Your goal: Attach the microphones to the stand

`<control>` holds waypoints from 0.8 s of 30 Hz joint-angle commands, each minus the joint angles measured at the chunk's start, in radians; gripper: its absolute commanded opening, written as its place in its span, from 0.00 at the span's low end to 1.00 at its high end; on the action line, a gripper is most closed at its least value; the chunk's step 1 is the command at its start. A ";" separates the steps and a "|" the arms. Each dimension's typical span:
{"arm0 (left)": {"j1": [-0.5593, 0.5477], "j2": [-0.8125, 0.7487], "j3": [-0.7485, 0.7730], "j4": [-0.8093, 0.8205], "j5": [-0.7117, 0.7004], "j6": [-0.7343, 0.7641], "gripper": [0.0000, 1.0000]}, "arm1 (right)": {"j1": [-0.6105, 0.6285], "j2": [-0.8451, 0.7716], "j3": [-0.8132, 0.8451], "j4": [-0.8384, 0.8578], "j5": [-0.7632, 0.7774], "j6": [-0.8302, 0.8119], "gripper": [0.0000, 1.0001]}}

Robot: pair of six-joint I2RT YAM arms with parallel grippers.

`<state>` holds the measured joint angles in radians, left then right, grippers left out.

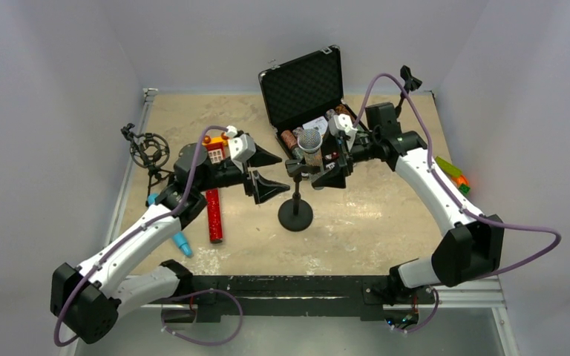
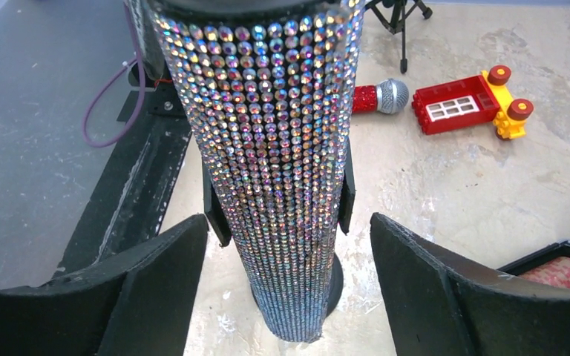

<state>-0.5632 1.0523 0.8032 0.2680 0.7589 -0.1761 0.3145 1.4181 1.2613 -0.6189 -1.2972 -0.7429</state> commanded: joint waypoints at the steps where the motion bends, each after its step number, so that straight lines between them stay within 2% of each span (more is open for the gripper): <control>1: 0.000 -0.093 -0.026 -0.083 -0.014 0.088 0.85 | -0.024 -0.036 0.084 -0.157 -0.033 -0.129 0.84; 4: -0.001 -0.151 -0.068 -0.127 -0.018 0.105 0.85 | -0.025 -0.035 0.131 -0.224 -0.022 -0.177 0.87; 15: 0.000 -0.425 -0.186 -0.263 -0.148 0.060 0.85 | 0.033 -0.001 0.214 -0.223 0.017 -0.094 0.91; 20: -0.001 -0.499 -0.213 -0.299 -0.197 0.010 0.86 | 0.048 0.002 0.207 -0.190 0.024 -0.061 0.82; 24: -0.001 -0.537 -0.203 -0.351 -0.221 0.008 0.86 | 0.049 0.008 0.208 -0.203 0.019 -0.070 0.69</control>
<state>-0.5632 0.5426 0.6018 -0.0296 0.5873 -0.1410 0.3607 1.4200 1.4380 -0.8227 -1.2732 -0.8276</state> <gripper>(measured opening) 0.854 0.757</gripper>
